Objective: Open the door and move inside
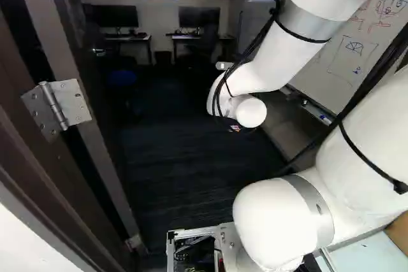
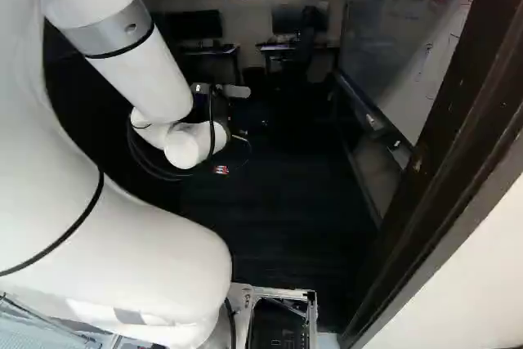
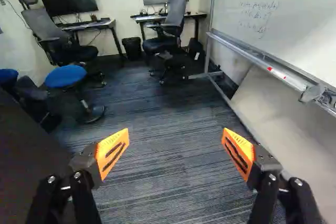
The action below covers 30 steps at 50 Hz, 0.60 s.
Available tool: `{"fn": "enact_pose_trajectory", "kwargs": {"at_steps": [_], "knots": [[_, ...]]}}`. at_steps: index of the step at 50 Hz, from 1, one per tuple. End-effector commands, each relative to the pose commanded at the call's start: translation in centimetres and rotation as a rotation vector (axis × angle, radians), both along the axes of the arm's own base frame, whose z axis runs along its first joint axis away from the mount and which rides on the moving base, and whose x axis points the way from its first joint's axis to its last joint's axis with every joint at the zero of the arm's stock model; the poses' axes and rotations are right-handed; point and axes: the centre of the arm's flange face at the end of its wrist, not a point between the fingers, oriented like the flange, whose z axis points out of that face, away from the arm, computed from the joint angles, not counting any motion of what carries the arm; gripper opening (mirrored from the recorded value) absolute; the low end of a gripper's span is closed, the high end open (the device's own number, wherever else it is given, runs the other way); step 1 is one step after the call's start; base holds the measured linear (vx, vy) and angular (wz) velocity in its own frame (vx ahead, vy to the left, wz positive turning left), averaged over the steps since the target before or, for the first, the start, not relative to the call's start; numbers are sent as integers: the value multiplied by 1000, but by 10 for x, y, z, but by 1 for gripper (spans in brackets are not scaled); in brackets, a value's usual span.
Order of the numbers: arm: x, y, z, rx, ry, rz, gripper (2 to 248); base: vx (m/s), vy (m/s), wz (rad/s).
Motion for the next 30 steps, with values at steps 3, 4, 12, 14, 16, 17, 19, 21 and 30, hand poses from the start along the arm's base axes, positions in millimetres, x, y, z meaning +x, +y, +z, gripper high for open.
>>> {"fn": "enact_pose_trajectory", "kwargs": {"at_steps": [3, 4, 12, 14, 16, 17, 19, 21, 30], "knots": [[0, 0, 0, 0, 0, 0, 247, 150, -3, -10], [0, 0, 0, 0, 0, 0, 247, 148, -3, -13], [0, 0, 0, 0, 0, 0, 247, 154, -2, -9], [0, 0, 0, 0, 0, 0, 247, 150, 0, -10], [0, 0, 0, 0, 0, 0, 247, 149, -2, -10], [0, 0, 0, 0, 0, 0, 247, 154, -3, -11], [0, 0, 0, 0, 0, 0, 247, 159, -1, -8], [0, 0, 0, 0, 0, 0, 247, 147, -2, -6], [0, 0, 0, 0, 0, 0, 247, 141, -5, 10]]}}
